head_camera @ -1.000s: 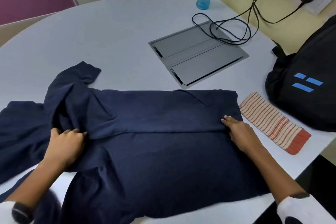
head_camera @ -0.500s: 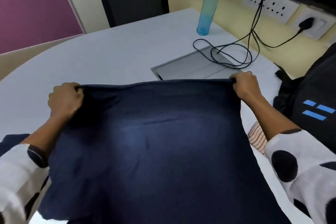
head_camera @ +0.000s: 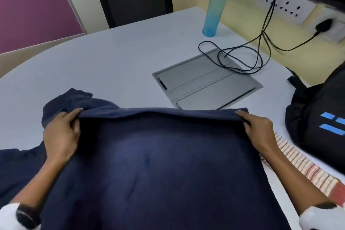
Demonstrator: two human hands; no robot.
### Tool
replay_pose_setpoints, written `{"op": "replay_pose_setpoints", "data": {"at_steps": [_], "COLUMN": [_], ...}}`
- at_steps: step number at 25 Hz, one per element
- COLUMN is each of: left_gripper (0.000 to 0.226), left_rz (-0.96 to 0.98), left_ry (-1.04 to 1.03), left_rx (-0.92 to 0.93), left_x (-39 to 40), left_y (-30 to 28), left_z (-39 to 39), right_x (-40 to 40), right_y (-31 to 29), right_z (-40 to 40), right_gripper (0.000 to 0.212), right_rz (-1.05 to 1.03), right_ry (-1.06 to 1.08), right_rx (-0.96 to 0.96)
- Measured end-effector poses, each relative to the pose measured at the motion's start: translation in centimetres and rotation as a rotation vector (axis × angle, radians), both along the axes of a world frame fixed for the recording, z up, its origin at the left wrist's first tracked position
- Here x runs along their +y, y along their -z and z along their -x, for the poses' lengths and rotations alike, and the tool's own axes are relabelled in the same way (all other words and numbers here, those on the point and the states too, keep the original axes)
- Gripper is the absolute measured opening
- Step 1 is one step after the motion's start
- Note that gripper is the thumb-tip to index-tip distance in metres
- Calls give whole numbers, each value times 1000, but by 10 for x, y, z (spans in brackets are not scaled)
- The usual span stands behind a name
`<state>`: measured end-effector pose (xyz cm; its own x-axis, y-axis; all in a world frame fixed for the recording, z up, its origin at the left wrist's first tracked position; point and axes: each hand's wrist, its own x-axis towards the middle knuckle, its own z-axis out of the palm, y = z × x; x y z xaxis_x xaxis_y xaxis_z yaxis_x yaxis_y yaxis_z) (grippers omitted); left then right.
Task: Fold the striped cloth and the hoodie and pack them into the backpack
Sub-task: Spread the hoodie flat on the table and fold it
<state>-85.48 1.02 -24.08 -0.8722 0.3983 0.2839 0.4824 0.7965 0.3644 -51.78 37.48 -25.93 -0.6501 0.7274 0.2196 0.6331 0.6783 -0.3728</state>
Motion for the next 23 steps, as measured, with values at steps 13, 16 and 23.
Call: {"op": "replay_pose_setpoints", "data": {"at_steps": [13, 16, 23], "left_gripper": [48, 38, 50], "left_rz": [603, 562, 139], "left_ry": [226, 213, 556], "left_rx": [79, 52, 30], "left_x": [-114, -93, 64], "left_y": [84, 62, 55], "left_z": [-61, -81, -78], "right_x": [-50, -55, -110], "right_y": [42, 25, 54], "right_z": [-81, -71, 85], "right_gripper": [51, 30, 55], "right_rz": [90, 169, 173], "right_ry": [-219, -112, -267], "right_rx": [-218, -194, -196]}}
